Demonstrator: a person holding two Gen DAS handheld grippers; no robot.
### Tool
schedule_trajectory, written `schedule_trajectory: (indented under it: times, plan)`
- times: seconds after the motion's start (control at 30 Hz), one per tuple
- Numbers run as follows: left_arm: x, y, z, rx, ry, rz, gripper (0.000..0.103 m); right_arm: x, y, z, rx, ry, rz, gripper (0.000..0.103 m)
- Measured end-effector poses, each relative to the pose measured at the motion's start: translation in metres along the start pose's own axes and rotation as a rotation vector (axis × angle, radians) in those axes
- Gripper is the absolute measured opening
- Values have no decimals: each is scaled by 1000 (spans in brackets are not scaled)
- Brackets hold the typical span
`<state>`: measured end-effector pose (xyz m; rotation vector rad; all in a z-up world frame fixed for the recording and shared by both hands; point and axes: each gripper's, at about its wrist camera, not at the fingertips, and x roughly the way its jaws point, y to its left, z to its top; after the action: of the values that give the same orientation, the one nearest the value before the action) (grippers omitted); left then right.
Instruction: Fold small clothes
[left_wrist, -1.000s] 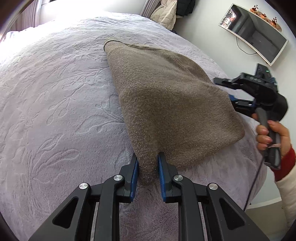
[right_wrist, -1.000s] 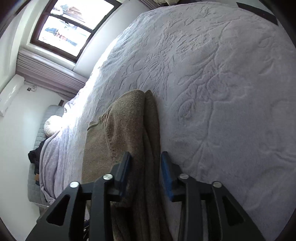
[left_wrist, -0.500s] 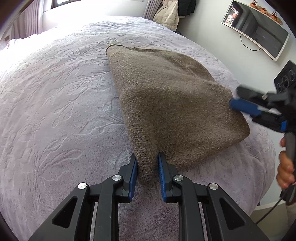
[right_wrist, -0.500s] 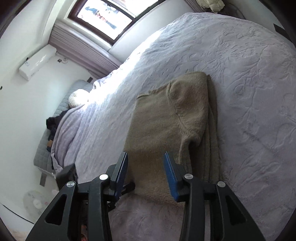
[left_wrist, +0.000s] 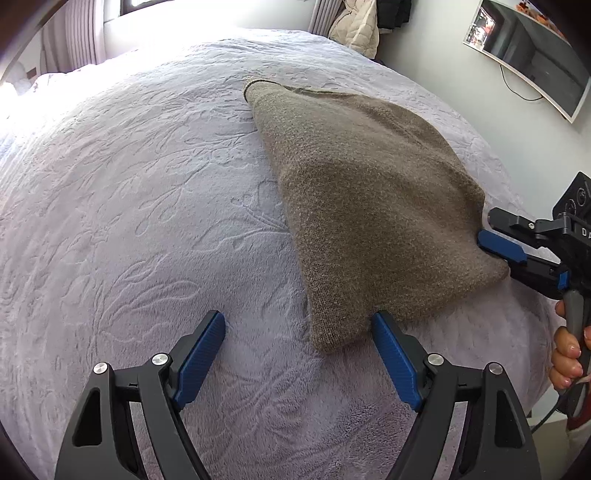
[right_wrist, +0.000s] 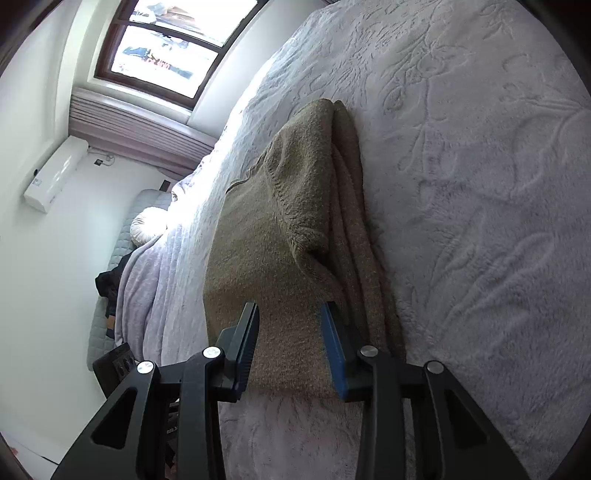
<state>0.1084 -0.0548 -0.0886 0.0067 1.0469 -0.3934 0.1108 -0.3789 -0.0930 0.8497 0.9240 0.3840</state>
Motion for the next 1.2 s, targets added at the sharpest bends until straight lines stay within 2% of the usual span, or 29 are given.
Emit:
schedule_trajectory:
  times: [0.03, 0.1, 0.33, 0.4, 0.43, 0.47, 0.77, 0.97, 1.2]
  plan:
    - [1, 0, 0, 1, 3, 2, 83, -3, -2, -2, 6, -2, 7, 39]
    - [2, -1, 0, 4, 15, 19, 92, -4, -3, -3, 16, -5, 23, 39]
    - [8, -10, -7, 33, 27, 73, 92, -24, -14, -16, 16, -23, 65, 42]
    - [10, -13, -9, 54, 28, 97, 92, -31, -20, -20, 16, -29, 60, 47]
    - [10, -14, -10, 59, 27, 104, 92, -34, -22, -21, 10, -26, 43, 57]
    - [11, -15, -10, 60, 27, 108, 92, -36, -23, -22, 3, -21, 51, 58]
    - [12, -12, -11, 54, 26, 89, 92, -50, -20, -22, -47, -12, 21, 63]
    - [10, -3, -11, 44, 21, 55, 92, -42, -15, -14, -37, -11, 21, 63]
    - [-9, 35, -1, -59, 11, -108, 92, -53, -11, -2, -74, -33, 23, 64]
